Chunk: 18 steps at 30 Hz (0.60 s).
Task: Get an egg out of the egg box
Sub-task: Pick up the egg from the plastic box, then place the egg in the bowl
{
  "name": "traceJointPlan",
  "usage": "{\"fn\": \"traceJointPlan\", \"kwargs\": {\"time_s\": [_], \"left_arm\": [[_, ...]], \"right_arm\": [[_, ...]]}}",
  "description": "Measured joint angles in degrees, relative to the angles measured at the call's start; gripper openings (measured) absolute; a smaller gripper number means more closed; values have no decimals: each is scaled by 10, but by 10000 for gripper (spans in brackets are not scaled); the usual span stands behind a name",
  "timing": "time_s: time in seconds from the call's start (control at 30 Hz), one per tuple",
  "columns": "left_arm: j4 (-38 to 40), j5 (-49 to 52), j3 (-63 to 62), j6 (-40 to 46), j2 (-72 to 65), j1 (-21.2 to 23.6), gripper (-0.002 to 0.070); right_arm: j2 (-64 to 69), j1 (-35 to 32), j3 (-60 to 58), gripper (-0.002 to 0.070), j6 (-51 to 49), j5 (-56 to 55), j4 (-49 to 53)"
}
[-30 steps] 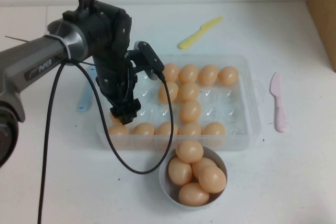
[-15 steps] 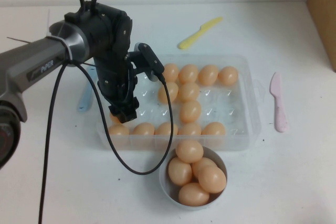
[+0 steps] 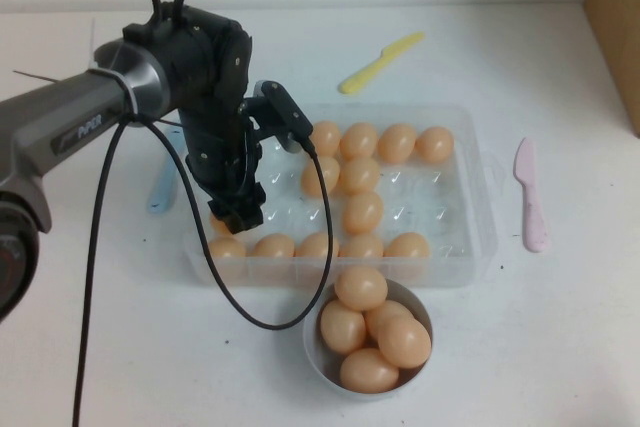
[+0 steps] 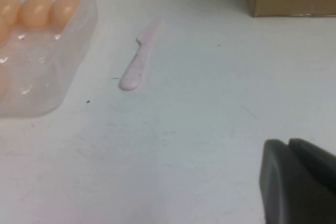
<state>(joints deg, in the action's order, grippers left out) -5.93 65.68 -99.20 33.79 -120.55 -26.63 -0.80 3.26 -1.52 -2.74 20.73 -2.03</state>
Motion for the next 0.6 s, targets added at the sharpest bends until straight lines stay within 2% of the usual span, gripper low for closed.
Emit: {"fn": "traceJointPlan", "kwargs": {"time_s": [0.37,0.6], "left_arm": [[-12,-1,0,-50,65,-2,333],[-17,39,0,-100,140,-43,330]], "right_arm": [[0,0,0,-17,0,0,0],[0,0,0,-17,0,0,0]]}}
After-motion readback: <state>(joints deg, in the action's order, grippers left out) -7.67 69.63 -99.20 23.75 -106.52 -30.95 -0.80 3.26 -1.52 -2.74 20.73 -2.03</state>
